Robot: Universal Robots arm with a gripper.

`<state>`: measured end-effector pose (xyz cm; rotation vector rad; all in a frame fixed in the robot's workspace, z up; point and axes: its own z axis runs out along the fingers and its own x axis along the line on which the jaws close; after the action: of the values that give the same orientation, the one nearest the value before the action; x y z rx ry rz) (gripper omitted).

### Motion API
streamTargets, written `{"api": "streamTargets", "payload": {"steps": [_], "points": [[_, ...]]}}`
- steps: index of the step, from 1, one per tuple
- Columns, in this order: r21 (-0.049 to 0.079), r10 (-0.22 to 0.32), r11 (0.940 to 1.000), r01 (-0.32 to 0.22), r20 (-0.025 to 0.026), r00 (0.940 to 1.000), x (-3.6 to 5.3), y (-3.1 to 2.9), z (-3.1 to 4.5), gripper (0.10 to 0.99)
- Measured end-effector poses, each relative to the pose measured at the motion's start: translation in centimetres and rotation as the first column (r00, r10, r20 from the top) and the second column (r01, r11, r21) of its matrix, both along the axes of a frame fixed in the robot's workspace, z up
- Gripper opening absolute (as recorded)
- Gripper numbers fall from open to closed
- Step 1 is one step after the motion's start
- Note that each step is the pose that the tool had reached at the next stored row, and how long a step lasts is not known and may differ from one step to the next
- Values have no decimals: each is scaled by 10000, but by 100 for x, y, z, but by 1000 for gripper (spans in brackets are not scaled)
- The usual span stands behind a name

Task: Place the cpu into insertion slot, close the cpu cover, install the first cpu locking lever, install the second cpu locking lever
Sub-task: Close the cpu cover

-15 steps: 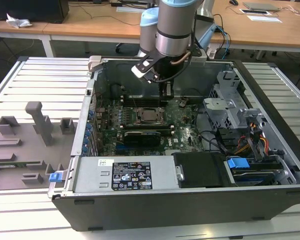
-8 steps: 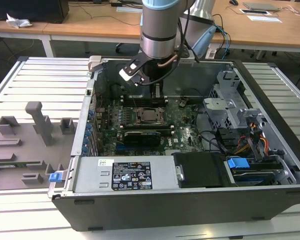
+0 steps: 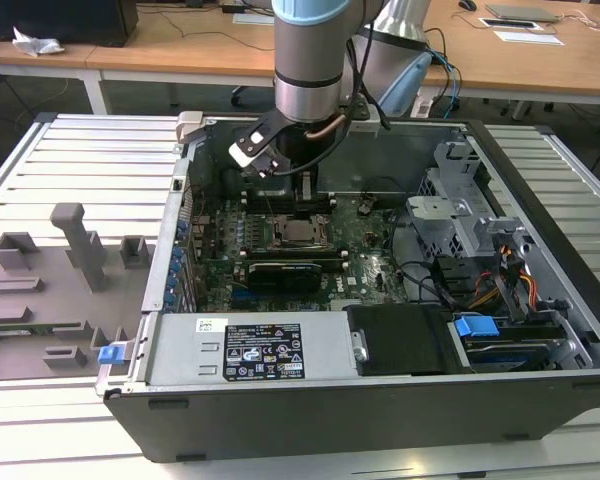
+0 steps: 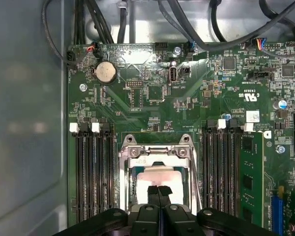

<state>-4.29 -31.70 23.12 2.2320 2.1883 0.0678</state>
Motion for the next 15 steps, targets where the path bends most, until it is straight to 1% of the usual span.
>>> {"api": "streamTargets", "payload": {"steps": [3,4,5,6,9,10,11,12,14,15], "points": [[0,14,10000,-14,0,10000,-1,0,0,106],[0,252,9997,-252,0,9997,-1,0,0,106],[-1,612,9981,-612,0,9981,-1,0,0,106],[-2,793,9969,-793,0,9969,-1,0,0,106],[-8,1491,9888,-1491,-1,9888,-1,0,0,106],[-11,1775,9841,-1775,-1,9841,-1,0,0,106],[-15,2081,9781,-2081,-2,9781,-1,0,-1,106],[-18,2405,9707,-2405,-3,9707,-1,0,-1,106],[-21,2767,9610,-2767,-3,9610,-1,0,-1,106],[-24,3080,9514,-3080,-4,9514,-1,0,-1,106]]}}
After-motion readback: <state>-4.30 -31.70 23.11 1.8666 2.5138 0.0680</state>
